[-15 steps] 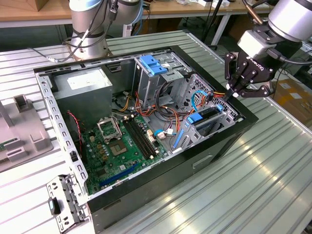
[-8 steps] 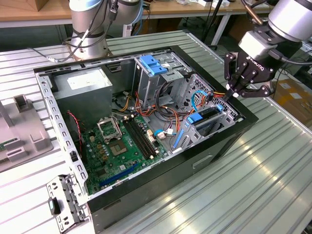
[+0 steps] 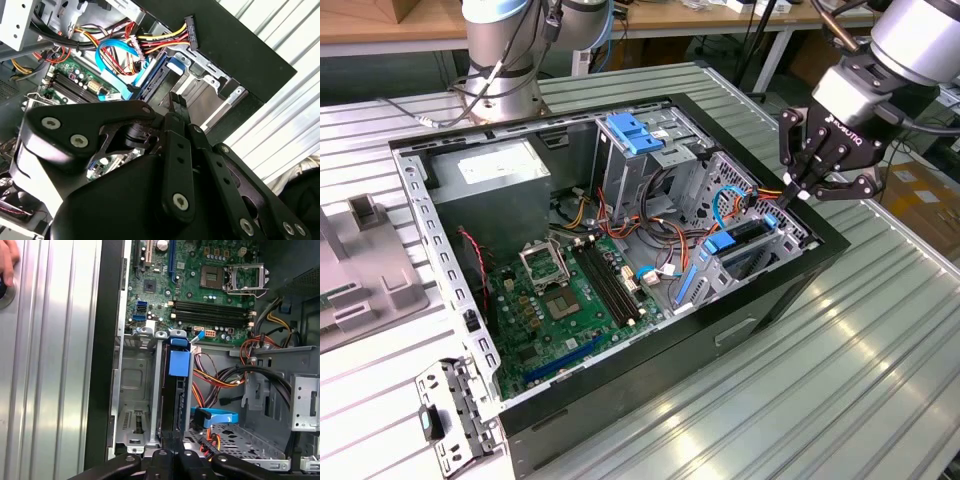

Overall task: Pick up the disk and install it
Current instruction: 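Insert the first disk wire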

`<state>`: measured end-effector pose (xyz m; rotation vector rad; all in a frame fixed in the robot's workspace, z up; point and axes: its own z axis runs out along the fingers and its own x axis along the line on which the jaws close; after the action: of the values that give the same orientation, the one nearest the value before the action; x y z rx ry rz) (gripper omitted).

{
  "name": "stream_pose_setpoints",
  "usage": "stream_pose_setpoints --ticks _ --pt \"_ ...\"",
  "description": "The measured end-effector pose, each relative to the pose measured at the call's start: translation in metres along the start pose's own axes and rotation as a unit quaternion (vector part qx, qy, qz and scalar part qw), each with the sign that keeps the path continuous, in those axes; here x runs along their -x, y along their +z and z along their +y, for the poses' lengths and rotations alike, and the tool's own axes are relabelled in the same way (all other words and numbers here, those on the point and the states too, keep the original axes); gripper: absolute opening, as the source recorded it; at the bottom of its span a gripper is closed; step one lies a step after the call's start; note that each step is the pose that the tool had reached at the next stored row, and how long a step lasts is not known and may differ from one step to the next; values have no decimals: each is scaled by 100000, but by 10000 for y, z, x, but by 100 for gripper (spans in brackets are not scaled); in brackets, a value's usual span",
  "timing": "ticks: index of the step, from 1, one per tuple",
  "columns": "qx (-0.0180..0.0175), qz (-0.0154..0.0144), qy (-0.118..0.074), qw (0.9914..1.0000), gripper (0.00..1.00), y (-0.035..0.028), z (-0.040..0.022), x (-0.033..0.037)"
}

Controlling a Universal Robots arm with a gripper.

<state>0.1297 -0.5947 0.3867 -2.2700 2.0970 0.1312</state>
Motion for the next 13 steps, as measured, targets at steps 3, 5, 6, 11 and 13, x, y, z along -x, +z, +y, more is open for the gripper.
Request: stream_pose_setpoints --ticks 3,5,6,11,13 --pt "79 18 -793 99997 11 0 0 0" --pt "130 29 -1349 99991 11 0 0 0" --pt "155 35 -1620 99987 11 0 0 0" --pt "296 67 -3101 99951 11 0 0 0" --pt "353 81 -3695 99931 11 0 0 0"
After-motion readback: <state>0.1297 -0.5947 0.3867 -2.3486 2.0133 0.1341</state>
